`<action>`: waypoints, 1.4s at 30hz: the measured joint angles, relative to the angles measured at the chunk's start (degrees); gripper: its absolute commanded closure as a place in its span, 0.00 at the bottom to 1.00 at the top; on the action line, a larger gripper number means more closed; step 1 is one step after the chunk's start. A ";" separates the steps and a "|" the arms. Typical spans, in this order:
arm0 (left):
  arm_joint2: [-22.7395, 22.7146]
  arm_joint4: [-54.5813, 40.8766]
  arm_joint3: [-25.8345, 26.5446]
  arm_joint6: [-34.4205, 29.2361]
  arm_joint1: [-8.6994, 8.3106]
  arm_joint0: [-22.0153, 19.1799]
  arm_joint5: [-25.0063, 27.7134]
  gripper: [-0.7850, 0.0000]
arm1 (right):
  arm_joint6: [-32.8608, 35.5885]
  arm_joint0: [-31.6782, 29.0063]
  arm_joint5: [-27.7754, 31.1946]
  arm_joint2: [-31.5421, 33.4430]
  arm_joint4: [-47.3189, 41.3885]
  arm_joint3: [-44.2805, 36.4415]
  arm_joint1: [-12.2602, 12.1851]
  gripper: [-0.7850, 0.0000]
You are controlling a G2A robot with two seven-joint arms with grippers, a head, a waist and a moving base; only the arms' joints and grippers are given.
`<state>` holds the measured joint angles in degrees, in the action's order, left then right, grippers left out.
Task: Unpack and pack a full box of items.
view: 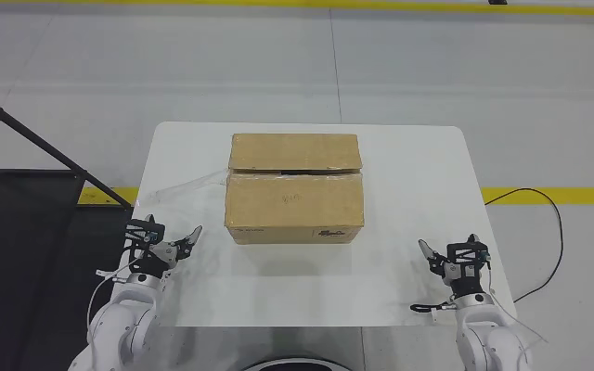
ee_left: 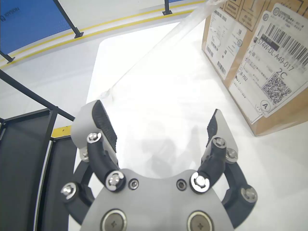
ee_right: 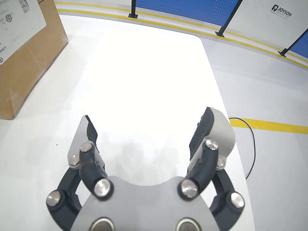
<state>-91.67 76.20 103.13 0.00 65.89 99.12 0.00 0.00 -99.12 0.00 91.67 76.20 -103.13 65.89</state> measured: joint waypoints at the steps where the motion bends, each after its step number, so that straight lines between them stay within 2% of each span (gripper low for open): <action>1: 0.00 0.00 0.00 0.00 0.00 0.00 0.00 0.00 | 0.00 0.00 0.00 0.00 0.00 0.00 0.00 0.00; 22: 0.02 -0.03 0.04 0.04 0.00 0.00 0.04 0.00 | 0.00 0.00 0.00 0.00 0.00 0.00 0.00 0.00; 26: -0.62 -2.84 0.96 1.39 0.06 0.34 2.51 0.00 | -0.11 0.37 -0.10 0.22 -0.38 -2.12 0.09 0.00; 31: -1.90 -8.69 3.37 2.34 0.32 0.80 4.09 0.00 | 2.08 0.11 2.17 1.10 -5.53 -8.80 0.26 0.00; 34: -3.00 -14.47 5.18 2.16 0.42 1.38 6.86 0.00 | 4.64 -0.28 4.62 1.51 -10.53 -13.31 0.34 0.00; 38: -4.75 -19.38 7.29 1.60 0.41 2.28 9.88 0.00 | 9.39 1.31 8.38 0.88 -17.75 -17.91 0.38 0.00; 42: -6.11 -23.54 8.83 1.89 0.57 3.21 10.63 0.00 | 14.37 4.32 8.92 -0.59 -23.56 -21.04 0.50 0.00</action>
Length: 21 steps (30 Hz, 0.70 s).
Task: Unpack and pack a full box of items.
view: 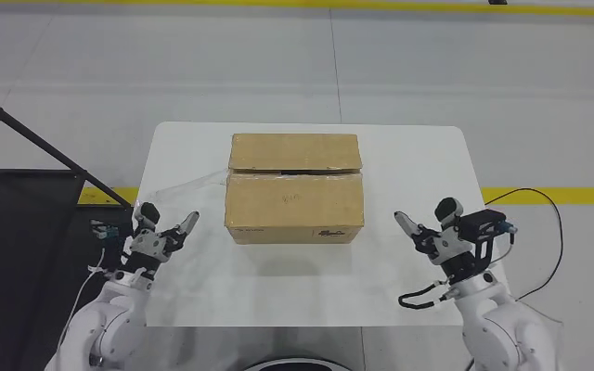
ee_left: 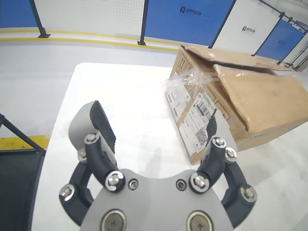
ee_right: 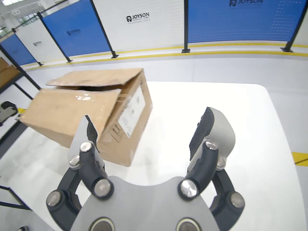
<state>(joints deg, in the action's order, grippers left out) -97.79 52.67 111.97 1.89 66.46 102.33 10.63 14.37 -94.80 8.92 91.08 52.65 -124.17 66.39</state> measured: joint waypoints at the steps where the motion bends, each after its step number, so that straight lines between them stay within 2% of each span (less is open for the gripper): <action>1: -0.37 -1.29 0.20 -0.26 0.02 0.26 0.47 0.00 | 0.91 0.49 -0.61 -0.30 -0.29 -0.71 0.03 0.00; 4: -1.89 -4.04 0.67 -1.12 -0.02 1.26 2.00 0.00 | 3.14 1.33 -2.36 -1.19 0.24 -2.57 0.08 0.00; 16: -1.88 -3.97 0.66 -1.09 -0.02 1.29 1.95 0.00 | 3.02 1.29 -2.29 -1.16 0.25 -2.47 0.08 0.00; 21: -0.20 -6.77 0.07 -2.45 0.21 -1.81 0.88 0.00 | 5.36 2.95 -0.47 -2.55 -4.96 -1.14 0.17 0.00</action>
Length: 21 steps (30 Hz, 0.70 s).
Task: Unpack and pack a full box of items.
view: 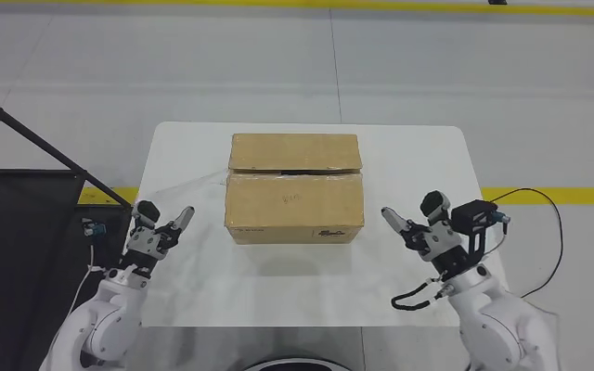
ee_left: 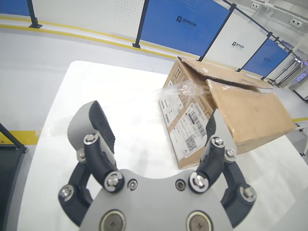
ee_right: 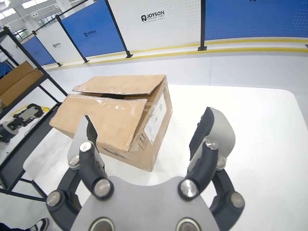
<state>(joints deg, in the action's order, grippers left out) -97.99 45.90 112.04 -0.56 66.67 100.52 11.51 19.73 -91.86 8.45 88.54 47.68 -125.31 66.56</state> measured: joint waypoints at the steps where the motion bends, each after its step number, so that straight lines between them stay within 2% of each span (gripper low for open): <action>1: 0.13 -0.47 -0.13 -0.44 0.02 -0.60 -0.08 0.00 | 1.14 0.70 0.18 -0.47 -1.76 0.38 0.03 0.00; 7: -0.43 -6.88 -0.89 -3.25 0.10 -3.08 1.08 0.00 | 11.98 8.69 0.51 -1.72 -15.49 5.24 0.02 0.00; 12: -0.96 -10.36 -1.31 -4.49 0.23 -3.41 0.23 0.00 | 21.29 18.13 -0.99 -2.48 -27.66 14.38 -0.04 0.00; 18: -1.34 -13.21 -1.56 -5.10 0.36 -3.13 -0.44 0.00 | 27.12 25.11 0.70 -4.26 -37.28 22.58 -0.01 0.00; 21: -1.33 -13.14 -1.55 -5.08 0.35 -3.14 -0.42 0.00 | 28.13 27.56 0.85 -5.58 -38.76 25.49 0.03 0.00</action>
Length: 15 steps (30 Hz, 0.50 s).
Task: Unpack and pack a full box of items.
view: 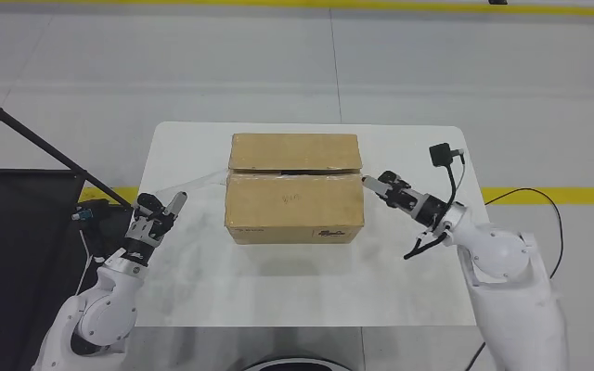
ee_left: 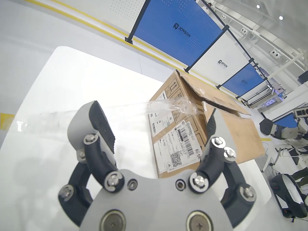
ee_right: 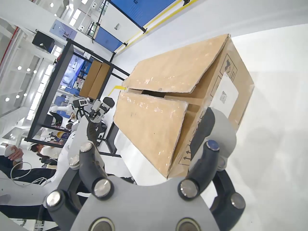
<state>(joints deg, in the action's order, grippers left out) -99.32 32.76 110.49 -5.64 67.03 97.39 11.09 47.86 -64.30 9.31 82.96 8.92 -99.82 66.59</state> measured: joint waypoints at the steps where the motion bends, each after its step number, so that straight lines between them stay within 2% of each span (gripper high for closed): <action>1: 0.00 0.00 0.00 0.00 0.00 0.00 0.00 0.00 | 0.20 0.63 0.06 -0.47 -0.29 0.73 0.02 0.00; 15: 0.21 -0.43 -0.38 0.15 0.06 -0.14 0.70 0.00 | 2.72 6.87 1.79 -4.76 -7.69 9.88 0.29 0.00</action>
<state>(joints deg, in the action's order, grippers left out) -99.11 32.33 110.11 -5.49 67.09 97.24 11.79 50.58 -57.43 11.09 78.19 1.23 -89.94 66.88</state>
